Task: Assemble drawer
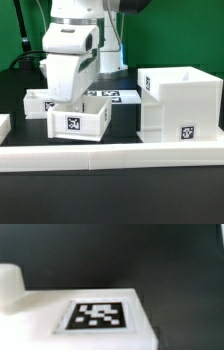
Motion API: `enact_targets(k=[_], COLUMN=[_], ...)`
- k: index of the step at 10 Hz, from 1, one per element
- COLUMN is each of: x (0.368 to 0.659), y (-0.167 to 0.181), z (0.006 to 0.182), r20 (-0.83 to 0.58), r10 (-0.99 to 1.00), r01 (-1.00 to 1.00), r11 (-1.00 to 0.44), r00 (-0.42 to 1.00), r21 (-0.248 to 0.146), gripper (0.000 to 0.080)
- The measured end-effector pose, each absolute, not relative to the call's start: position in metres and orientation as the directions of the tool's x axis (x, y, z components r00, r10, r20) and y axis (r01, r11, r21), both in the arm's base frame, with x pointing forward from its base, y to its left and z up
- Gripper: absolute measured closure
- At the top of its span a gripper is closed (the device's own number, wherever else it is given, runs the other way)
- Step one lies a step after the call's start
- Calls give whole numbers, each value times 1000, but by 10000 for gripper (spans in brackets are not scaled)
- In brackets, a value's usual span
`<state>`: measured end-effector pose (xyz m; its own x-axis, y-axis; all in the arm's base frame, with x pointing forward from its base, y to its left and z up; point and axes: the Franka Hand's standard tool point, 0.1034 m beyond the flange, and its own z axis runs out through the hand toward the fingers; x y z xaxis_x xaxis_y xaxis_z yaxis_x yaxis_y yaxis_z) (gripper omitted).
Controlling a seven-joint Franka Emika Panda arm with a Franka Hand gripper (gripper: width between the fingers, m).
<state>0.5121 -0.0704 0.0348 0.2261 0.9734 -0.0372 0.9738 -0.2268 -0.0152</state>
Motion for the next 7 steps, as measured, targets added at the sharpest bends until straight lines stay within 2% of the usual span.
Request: enact_targets(k=[2,4,7], x=[511,510,521], y=[-74,-72,-56], z=[35,31,27], r20=[-47,-56,-54], r10=[995,998,998], r01=[996,999,999], r11=[-89,-13,15], r00=[87,11,-17], r21=[-21,-32,-49], gripper=[757,757,757])
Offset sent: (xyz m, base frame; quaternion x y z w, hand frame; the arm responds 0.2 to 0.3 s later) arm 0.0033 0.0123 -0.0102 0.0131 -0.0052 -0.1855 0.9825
